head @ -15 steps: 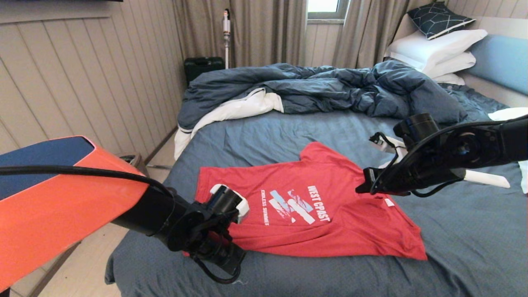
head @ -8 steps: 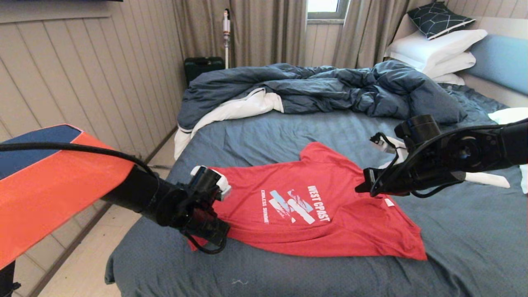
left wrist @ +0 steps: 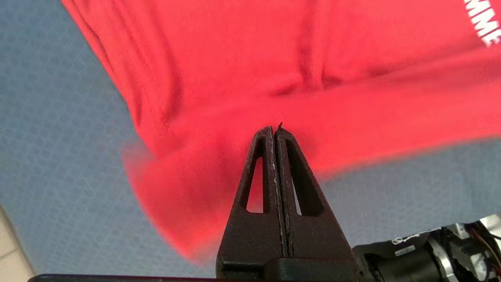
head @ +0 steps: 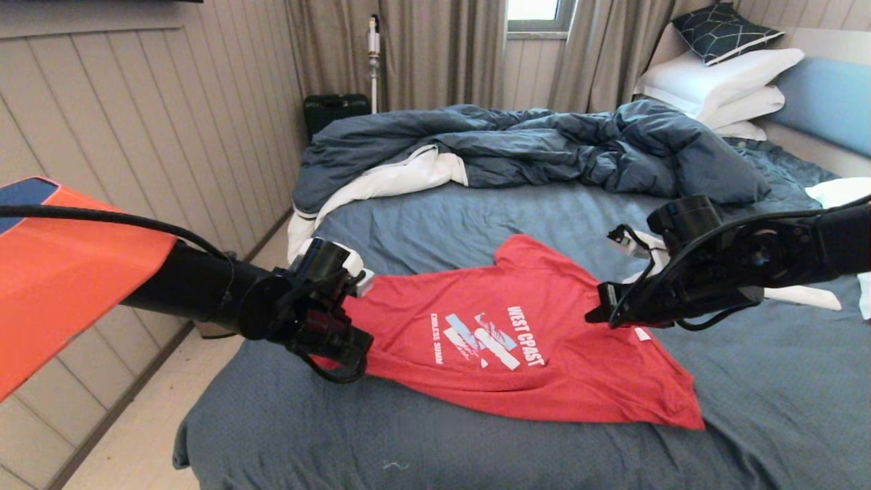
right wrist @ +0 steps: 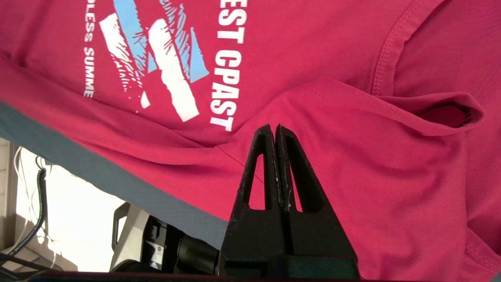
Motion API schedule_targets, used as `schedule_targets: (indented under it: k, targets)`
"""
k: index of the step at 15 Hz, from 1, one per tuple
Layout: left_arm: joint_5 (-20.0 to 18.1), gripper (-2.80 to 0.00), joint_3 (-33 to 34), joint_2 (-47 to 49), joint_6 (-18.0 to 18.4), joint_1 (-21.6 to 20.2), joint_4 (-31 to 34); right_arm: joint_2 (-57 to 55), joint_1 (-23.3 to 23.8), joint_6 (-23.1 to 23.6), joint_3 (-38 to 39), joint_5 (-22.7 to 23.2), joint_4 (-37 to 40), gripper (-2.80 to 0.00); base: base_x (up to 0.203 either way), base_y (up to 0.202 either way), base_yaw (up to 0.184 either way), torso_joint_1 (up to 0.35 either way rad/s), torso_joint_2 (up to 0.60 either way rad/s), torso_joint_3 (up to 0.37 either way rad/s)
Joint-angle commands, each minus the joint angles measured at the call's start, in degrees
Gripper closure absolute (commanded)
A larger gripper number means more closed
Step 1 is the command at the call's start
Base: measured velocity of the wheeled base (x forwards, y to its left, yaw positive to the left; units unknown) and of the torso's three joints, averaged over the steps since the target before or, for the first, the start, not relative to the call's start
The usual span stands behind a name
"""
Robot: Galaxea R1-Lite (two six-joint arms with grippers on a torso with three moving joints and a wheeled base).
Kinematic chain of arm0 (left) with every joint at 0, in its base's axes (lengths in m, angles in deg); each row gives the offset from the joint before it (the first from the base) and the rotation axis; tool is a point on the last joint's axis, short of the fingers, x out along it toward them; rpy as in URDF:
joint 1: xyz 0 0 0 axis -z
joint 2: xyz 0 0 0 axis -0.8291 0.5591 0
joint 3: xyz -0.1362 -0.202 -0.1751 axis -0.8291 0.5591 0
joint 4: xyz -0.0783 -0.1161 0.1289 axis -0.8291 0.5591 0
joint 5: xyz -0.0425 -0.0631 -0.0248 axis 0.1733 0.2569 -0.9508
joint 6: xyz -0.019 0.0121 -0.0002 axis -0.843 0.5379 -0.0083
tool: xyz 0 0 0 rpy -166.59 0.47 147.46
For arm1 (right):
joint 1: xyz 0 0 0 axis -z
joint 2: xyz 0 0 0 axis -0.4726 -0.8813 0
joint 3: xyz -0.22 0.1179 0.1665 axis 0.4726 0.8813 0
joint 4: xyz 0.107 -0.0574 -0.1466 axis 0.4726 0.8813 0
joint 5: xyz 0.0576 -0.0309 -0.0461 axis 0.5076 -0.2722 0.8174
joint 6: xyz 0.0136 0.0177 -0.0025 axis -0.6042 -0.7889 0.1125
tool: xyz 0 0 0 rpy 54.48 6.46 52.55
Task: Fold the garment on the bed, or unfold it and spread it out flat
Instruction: Fold the red T-shirt
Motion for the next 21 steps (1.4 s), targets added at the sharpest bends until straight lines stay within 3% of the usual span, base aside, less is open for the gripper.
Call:
schedule_targets:
  k: [1,5,8,13,14,15,21]
  targets:
    - [0.0,0.00,-0.4,-0.1,0.1,0.0,-0.1,-0.6,0.1,0.0,0.1,0.1,0.1,0.00,0.000,0.000,0.000,0.000,0.00,0.000]
    - [-0.2,0.00,0.1,0.4,-0.2,0.0,0.0,-0.8,0.0,0.0,0.4,0.1,0.0,0.00,0.000,0.000,0.000,0.000,0.00,0.000]
    - [-0.2,0.00,4.8,-1.8,-0.3,-0.5,0.3,-0.6,0.2,0.1,0.5,0.1,0.1,0.00,0.000,0.000,0.000,0.000,0.00,0.000]
    - [-0.8,0.00,6.8,-8.4,-2.4,-1.8,3.2,-0.6,0.1,0.1,1.3,0.1,0.0,0.00,0.000,0.000,0.000,0.000,0.00,0.000]
    - [-0.8,-0.77,6.5,-8.4,-3.6,-1.9,3.7,-0.3,0.2,0.1,1.7,0.1,-0.1,0.00,0.000,0.000,0.000,0.000,0.00,0.000]
    - [-0.7,-2.80,6.4,-8.5,-4.7,-1.9,3.8,-0.1,0.4,0.1,1.7,0.1,-0.1,0.00,0.000,0.000,0.000,0.000,0.00,0.000]
    - [-1.0,-2.80,7.1,-6.7,-6.9,-1.7,6.2,-0.3,2.0,0.3,1.9,1.1,-0.2,0.00,0.000,0.000,0.000,0.000,0.00,0.000]
